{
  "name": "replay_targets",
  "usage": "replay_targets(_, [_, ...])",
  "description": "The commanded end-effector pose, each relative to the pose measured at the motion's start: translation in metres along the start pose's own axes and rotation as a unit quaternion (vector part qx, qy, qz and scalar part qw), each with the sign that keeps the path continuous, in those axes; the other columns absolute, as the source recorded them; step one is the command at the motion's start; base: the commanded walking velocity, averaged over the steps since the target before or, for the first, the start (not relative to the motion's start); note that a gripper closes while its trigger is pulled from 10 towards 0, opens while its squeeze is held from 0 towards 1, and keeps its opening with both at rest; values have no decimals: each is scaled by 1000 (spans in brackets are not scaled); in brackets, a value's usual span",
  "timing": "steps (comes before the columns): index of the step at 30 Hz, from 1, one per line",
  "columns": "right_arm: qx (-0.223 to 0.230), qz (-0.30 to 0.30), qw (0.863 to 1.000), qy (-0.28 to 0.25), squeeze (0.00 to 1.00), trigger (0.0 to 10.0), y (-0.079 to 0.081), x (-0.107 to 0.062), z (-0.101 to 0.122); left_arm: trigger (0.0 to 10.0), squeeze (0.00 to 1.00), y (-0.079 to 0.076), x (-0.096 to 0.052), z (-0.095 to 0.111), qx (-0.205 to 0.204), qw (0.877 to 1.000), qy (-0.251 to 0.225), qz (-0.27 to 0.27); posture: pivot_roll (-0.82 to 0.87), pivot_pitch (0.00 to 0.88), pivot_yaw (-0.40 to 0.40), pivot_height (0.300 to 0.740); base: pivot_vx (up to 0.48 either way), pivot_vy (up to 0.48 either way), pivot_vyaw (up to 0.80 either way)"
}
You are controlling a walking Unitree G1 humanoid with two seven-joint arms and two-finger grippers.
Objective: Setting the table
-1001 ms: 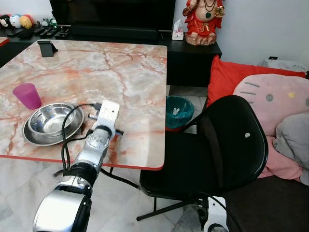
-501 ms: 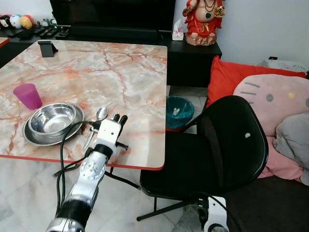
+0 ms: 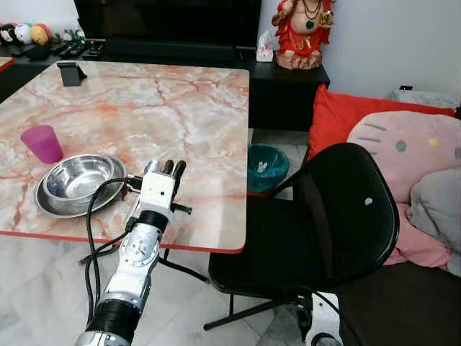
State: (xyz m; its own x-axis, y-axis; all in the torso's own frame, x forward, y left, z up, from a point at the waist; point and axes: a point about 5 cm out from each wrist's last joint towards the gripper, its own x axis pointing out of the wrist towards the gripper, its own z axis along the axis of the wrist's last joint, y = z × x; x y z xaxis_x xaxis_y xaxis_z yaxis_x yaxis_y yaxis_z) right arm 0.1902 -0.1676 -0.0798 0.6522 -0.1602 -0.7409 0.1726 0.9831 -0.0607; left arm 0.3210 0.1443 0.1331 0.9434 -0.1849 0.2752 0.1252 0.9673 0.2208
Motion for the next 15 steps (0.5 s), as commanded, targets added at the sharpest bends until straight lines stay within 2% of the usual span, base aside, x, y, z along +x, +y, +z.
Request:
replay_targets(1, [6,-4,1000,1,0,10000,-1,-1,-2,10000,0,1,0,2,-1,1000,-1,5,-6,0,-45,740,0,270,0])
replay_targets(15, [-2,-6,1000,1,0,10000,-4,-1,-3,10000,0,-3,1,1,-7,1000,-1,11,-8,0,-62,740,0,272,0])
